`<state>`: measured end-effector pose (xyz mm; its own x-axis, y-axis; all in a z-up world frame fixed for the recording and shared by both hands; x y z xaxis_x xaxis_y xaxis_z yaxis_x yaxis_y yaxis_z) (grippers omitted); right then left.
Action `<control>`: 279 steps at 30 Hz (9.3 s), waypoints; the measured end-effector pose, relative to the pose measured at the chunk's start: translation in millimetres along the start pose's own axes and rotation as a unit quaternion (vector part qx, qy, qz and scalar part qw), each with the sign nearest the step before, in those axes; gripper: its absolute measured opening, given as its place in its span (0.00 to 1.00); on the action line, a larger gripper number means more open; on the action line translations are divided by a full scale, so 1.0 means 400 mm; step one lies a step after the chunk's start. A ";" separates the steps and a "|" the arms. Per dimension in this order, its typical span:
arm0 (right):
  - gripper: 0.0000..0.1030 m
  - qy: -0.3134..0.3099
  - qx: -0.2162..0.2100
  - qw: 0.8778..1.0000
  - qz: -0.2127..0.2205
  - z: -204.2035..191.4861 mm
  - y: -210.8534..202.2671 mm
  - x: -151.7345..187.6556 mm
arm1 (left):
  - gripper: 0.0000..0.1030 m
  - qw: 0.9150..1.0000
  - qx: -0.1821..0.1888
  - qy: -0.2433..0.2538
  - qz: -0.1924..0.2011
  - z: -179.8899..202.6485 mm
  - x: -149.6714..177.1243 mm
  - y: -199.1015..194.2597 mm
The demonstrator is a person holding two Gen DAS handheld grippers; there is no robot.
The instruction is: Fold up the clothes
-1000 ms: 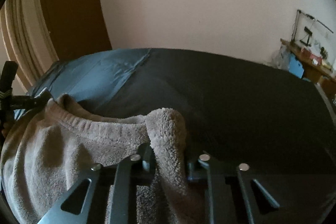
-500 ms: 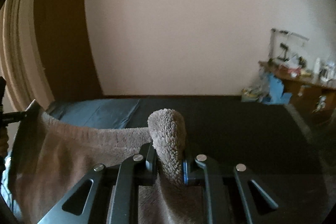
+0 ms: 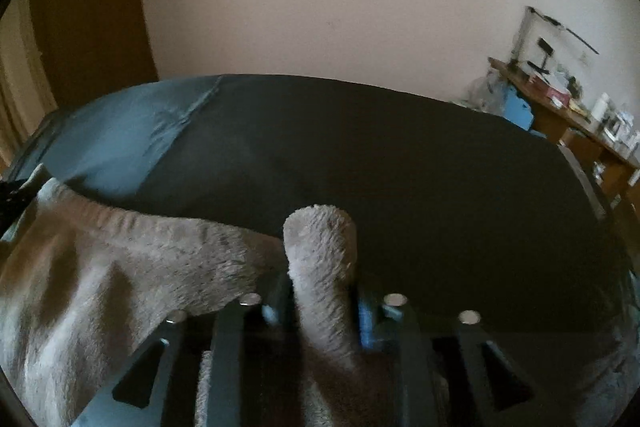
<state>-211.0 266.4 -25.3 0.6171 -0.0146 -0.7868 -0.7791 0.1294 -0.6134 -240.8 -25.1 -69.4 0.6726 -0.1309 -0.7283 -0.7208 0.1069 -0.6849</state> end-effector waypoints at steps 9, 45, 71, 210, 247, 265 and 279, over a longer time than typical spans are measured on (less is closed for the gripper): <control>0.61 0.078 -0.011 0.996 0.031 0.113 -0.141 -0.001 | 0.78 0.999 -0.023 -0.049 0.003 -0.146 0.026 -0.143; 0.70 0.042 -0.110 0.992 0.050 -0.026 -0.407 0.241 | 0.87 0.998 0.013 -0.035 0.051 0.075 0.330 -0.479; 0.75 -0.061 -0.103 0.993 0.010 -0.048 -0.409 0.380 | 0.99 0.995 0.041 -0.070 0.060 -0.010 0.423 -0.490; 0.91 0.408 -0.030 0.909 0.078 0.193 -0.464 0.430 | 1.00 0.984 0.094 -0.115 0.099 0.075 0.323 -0.483; 0.36 0.457 -0.167 0.867 0.108 0.149 -0.303 0.396 | 1.00 0.986 0.092 -0.122 0.072 0.063 0.330 -0.453; 0.34 0.466 -0.215 0.850 0.116 0.135 -0.239 0.406 | 1.00 0.984 0.090 -0.139 0.070 0.043 0.329 -0.452; 0.31 0.331 -0.357 0.858 0.164 -0.231 -0.334 0.129 | 1.00 0.967 0.056 -0.232 0.094 -0.173 0.343 -0.523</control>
<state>-85.3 156.5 9.9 0.3378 -0.6837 -0.6468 -0.9140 -0.4025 -0.0519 -9.2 -133.6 -24.3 0.5530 0.3544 -0.7540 -0.8324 0.1958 -0.5185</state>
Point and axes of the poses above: each gripper's, at about its wrist camera, not at the fingertips, and y roughly the way its jaws point, z to its right, x to its underside, the point moved 3 cm from there along y, roughly the way its jaws point, and after that the axes turned 12 degrees about z, right-handed, at the moved point
